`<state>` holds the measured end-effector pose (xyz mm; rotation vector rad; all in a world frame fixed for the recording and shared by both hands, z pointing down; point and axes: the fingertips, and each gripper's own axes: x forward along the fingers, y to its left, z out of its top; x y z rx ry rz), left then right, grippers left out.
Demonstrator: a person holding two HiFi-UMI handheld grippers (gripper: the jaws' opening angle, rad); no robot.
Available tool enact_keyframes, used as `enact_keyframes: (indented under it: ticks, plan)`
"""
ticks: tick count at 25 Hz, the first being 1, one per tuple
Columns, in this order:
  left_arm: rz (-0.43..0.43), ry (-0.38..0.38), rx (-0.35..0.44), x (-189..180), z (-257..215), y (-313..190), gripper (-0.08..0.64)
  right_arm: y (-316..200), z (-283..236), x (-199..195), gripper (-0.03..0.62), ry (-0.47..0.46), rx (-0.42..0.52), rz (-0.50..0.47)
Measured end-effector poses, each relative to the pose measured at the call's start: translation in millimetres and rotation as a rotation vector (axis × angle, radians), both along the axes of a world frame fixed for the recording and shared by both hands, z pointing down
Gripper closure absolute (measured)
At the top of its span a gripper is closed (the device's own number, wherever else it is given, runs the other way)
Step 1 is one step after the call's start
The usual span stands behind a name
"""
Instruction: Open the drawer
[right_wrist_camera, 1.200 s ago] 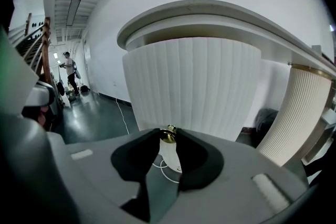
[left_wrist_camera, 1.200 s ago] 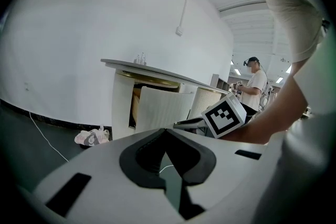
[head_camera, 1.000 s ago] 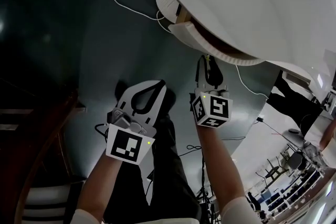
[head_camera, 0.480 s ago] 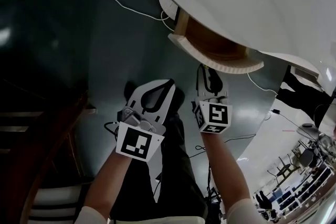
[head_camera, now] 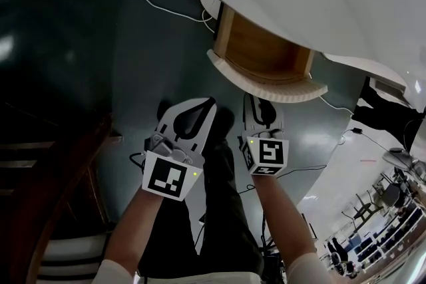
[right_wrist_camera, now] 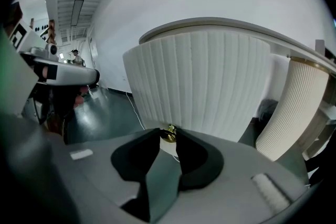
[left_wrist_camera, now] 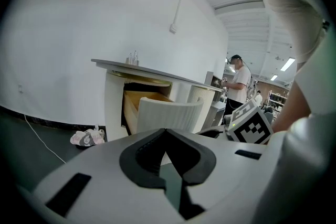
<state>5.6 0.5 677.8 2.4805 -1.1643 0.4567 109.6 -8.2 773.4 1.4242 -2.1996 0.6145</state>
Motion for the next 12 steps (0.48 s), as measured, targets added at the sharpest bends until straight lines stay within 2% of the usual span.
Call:
enact_keyframes:
  ticks: [5, 12]
  plan:
    - [-0.013, -0.001, -0.006, -6, 4, 3, 0.554, 11, -1, 0, 0.486, -0.001, -0.006, -0.003]
    - [-0.036, 0.001, -0.054, -14, 12, 11, 0.554, 25, -1, 0, 0.486, -0.008, -0.011, 0.009]
